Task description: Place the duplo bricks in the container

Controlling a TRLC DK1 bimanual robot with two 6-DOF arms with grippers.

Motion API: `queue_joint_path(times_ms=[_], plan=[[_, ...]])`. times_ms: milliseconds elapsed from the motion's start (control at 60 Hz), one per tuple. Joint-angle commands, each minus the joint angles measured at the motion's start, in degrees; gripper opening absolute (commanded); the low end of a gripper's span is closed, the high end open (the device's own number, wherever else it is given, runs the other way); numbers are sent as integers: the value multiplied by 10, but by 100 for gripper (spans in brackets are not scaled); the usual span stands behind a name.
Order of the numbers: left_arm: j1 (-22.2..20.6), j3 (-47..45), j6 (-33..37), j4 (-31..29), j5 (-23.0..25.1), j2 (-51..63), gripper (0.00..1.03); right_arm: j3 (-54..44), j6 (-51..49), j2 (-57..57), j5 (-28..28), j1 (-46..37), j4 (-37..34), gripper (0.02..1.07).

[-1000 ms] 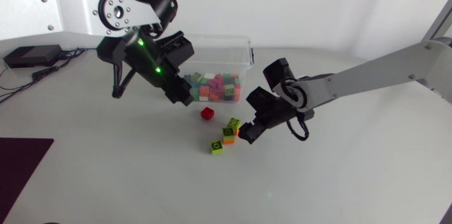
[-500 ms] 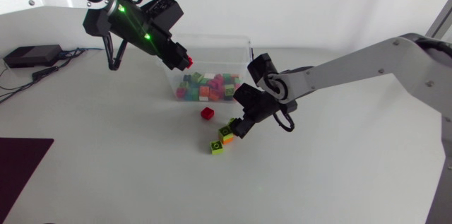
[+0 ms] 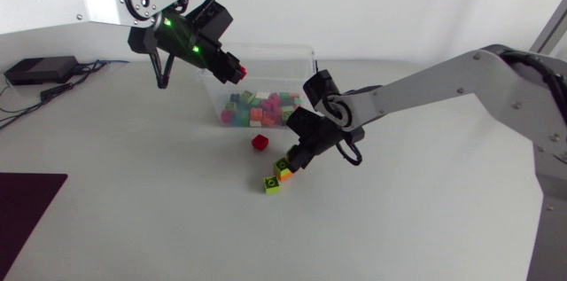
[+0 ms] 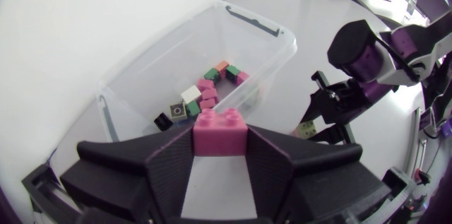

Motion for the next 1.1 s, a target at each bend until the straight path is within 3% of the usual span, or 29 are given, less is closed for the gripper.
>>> queue_joint_path(times_ms=[0, 150, 533, 567, 717, 817, 900, 1017, 1083], plan=[[5, 24, -9, 17, 6, 24, 43, -29, 3, -45, 2, -2, -2, 32], [7, 49, -32, 30, 6, 47, 44, -60, 3, -110, 2, -9, -24, 32], [15, 74, -118, 129, 5, 76, 46, -118, 19, -245, -13, -15, -61, 32], [18, 79, -123, 135, 5, 79, 50, -118, 22, -253, -15, -15, -63, 32], [27, 69, -151, 186, -14, 88, 96, -118, 29, -285, -20, -15, -73, 32], [27, 38, -155, 209, -30, 65, 98, -108, 44, -297, -20, -15, -73, 32], [25, 8, -151, 177, -30, 28, 95, -93, 58, -308, -21, -21, -68, 32], [14, -9, -91, 44, -29, 6, 95, -67, 90, -312, -21, -28, -47, 32], [13, -49, -64, 22, -26, -1, 95, -54, 106, -311, -20, -29, -33, 32]])
